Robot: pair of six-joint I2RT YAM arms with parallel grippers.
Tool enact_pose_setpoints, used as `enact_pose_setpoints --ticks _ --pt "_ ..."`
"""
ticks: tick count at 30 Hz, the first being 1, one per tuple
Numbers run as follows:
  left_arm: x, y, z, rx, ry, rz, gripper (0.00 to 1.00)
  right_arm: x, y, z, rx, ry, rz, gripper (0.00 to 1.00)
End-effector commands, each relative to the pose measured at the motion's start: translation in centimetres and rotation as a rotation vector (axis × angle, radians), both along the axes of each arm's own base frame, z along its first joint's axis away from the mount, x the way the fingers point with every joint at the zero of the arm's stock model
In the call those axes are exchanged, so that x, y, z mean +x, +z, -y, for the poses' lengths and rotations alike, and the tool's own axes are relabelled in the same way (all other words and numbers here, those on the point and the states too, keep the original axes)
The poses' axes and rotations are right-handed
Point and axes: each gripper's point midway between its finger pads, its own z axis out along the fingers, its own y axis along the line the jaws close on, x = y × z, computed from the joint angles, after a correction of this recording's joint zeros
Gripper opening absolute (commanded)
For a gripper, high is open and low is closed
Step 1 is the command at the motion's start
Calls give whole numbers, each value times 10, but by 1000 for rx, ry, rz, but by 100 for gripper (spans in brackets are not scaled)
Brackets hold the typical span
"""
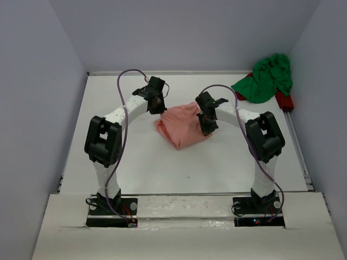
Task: Fold and stack the t-shirts
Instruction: Smooth out wrinkles on the folded tshirt
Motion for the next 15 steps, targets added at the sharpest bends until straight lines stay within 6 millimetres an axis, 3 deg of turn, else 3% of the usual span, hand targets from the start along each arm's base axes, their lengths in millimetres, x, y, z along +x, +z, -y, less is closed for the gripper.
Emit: enact_pose_setpoints --ticks 1,9,15 --pt "7 -7 -16 42 67 -16 0 -9 -19 -4 6 -73 -36 0" --pt "-4 -52 -58 65 194 -131 0 -22 -31 2 -12 -136 -59 0" --pt "-8 -75 -65 42 208 -184 0 -31 -37 4 -9 -138 -77 0"
